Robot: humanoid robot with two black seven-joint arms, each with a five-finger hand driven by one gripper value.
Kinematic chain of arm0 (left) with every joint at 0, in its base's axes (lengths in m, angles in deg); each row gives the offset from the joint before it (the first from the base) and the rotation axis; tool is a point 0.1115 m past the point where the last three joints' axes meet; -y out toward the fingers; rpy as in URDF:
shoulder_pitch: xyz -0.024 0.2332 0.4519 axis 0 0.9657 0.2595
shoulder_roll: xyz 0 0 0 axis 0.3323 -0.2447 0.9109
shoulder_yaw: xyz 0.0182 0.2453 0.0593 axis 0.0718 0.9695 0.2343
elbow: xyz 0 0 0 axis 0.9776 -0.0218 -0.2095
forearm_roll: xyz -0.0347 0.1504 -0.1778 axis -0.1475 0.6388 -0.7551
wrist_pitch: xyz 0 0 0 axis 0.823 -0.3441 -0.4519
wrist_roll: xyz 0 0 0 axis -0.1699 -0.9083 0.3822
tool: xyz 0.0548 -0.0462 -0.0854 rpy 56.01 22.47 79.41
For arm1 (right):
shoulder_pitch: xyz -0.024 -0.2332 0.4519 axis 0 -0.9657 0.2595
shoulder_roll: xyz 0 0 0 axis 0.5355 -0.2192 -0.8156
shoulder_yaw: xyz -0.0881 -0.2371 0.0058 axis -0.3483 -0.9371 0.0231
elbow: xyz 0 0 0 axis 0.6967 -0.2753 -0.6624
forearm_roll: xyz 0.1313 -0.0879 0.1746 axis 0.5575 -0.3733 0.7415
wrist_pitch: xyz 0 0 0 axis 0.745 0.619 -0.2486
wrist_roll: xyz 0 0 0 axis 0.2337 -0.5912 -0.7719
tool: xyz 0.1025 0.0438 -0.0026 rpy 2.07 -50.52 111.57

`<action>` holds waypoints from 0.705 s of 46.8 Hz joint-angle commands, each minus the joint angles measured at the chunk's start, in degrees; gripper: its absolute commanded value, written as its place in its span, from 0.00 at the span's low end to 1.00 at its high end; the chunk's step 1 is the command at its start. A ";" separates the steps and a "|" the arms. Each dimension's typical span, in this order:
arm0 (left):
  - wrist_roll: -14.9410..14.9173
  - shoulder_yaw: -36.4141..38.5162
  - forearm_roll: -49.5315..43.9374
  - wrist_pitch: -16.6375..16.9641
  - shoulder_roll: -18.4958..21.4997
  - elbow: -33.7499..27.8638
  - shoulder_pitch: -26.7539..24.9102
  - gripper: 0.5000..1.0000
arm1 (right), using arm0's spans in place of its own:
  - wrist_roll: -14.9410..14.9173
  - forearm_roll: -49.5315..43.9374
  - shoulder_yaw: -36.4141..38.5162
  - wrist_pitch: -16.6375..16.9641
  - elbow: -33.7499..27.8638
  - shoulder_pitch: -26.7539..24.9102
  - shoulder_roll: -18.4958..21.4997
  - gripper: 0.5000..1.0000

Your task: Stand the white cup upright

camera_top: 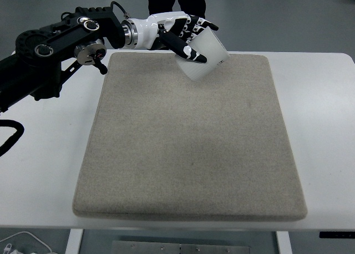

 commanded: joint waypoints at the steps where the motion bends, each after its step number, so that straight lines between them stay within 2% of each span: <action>1: 1.88 -1.48 -0.05 0.09 0.10 -0.01 0.96 0.25 | 0.00 0.00 0.00 0.00 0.00 0.00 0.00 0.86; 11: 6.97 -5.96 -0.13 0.44 0.81 0.08 4.56 0.24 | 0.00 0.00 0.00 0.00 0.00 0.00 0.00 0.86; 18: 10.49 -8.42 -0.05 1.93 0.81 0.16 7.99 0.24 | 0.00 0.08 0.00 0.00 0.00 0.00 0.00 0.86; 26: 18.92 -8.51 -0.13 3.42 0.81 1.66 10.28 0.24 | 0.00 0.08 0.00 0.00 0.00 0.00 0.00 0.86; 33: 27.45 -8.78 -0.05 4.30 0.37 4.38 11.86 0.24 | 0.00 0.00 0.09 0.00 0.00 0.00 0.00 0.86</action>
